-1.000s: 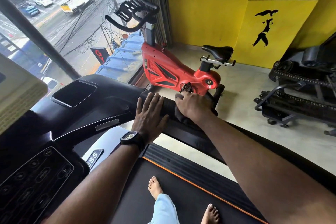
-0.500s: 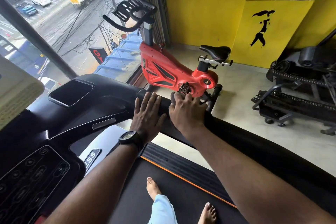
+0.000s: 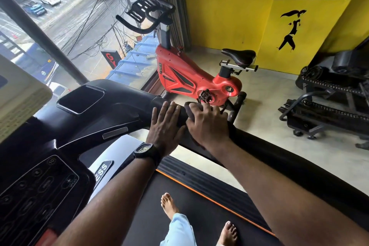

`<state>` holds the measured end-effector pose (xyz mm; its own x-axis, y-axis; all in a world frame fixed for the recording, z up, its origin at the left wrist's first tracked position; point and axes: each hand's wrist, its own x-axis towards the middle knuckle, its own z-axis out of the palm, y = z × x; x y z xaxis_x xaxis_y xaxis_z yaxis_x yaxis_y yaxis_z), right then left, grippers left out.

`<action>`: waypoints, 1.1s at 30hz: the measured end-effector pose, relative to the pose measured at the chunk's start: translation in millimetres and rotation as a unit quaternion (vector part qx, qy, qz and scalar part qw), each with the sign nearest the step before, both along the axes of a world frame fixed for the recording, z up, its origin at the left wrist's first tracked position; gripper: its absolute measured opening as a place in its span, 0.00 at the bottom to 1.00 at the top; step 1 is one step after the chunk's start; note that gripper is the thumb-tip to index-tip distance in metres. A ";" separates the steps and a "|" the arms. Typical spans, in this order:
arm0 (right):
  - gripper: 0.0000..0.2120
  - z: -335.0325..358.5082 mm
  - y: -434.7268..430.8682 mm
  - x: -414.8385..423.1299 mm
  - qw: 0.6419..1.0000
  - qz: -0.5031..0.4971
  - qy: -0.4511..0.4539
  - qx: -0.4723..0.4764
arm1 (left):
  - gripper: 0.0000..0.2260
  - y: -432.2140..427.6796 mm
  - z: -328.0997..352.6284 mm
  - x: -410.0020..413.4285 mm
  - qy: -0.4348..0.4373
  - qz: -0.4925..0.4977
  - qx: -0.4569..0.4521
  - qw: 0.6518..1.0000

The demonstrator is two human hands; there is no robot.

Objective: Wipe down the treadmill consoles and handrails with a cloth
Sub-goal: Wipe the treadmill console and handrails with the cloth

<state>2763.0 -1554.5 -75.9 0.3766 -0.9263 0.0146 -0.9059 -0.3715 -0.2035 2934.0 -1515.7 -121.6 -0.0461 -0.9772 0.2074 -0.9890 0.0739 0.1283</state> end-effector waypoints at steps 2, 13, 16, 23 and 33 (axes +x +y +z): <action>0.23 4.7 -28.9 -1.4 0.995 -0.030 -0.039 0.086 | 0.33 -0.2 2.1 -1.7 -0.001 0.003 0.003 1.000; 0.22 2.3 -12.7 -0.4 0.999 -0.024 -0.003 0.028 | 0.32 0.5 -1.3 -9.6 0.002 -0.014 -0.003 1.000; 0.23 8.5 -30.1 1.3 0.987 -0.097 -0.033 0.121 | 0.32 0.0 2.6 -11.4 -0.002 -0.012 -0.001 1.000; 0.22 -4.7 6.0 -3.0 0.999 -0.030 0.016 -0.022 | 0.31 -0.2 -1.8 -10.2 -0.008 -0.016 0.004 1.000; 0.22 -3.6 14.9 -16.2 0.999 -0.029 0.024 -0.011 | 0.31 3.3 -1.0 -26.7 0.007 0.005 0.000 1.000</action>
<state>2746.9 -1539.6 -79.5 0.3233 -0.9461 0.0186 -0.9345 -0.3223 -0.1509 2907.3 -1512.4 -122.6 -0.0342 -0.9774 0.2085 -0.9877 0.0650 0.1426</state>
